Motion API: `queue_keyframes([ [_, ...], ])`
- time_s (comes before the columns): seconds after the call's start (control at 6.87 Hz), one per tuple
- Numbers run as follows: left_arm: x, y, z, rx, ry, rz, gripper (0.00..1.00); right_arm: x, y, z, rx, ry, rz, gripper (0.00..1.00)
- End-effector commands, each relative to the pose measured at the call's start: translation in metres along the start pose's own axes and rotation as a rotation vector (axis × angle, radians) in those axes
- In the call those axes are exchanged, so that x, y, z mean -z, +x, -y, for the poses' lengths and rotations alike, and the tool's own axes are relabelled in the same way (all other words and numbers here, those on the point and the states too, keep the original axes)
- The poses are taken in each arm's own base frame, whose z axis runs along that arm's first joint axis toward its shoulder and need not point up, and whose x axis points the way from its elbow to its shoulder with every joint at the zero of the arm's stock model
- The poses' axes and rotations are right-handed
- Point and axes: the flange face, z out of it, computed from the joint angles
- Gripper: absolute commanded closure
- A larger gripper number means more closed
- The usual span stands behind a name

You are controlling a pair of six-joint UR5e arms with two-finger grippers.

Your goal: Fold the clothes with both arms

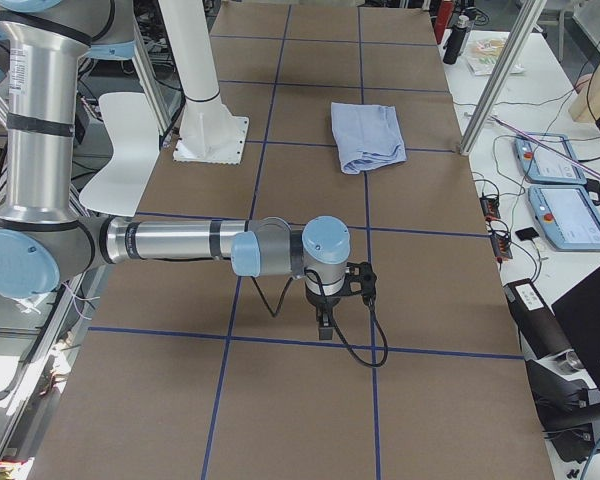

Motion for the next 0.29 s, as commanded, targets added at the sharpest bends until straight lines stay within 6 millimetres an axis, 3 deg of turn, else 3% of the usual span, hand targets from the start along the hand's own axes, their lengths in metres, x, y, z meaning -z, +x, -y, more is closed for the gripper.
queue_keyframes([
  [0.0,0.0029,0.0031,0.002,-0.013,0.013,0.003,0.0,0.001,-0.0013,0.0003,0.002,0.002,0.004,0.0],
  [0.15,0.0039,0.004,0.0024,-0.017,0.015,0.005,0.0,0.0004,-0.0008,0.0001,0.001,0.001,0.004,0.0],
])
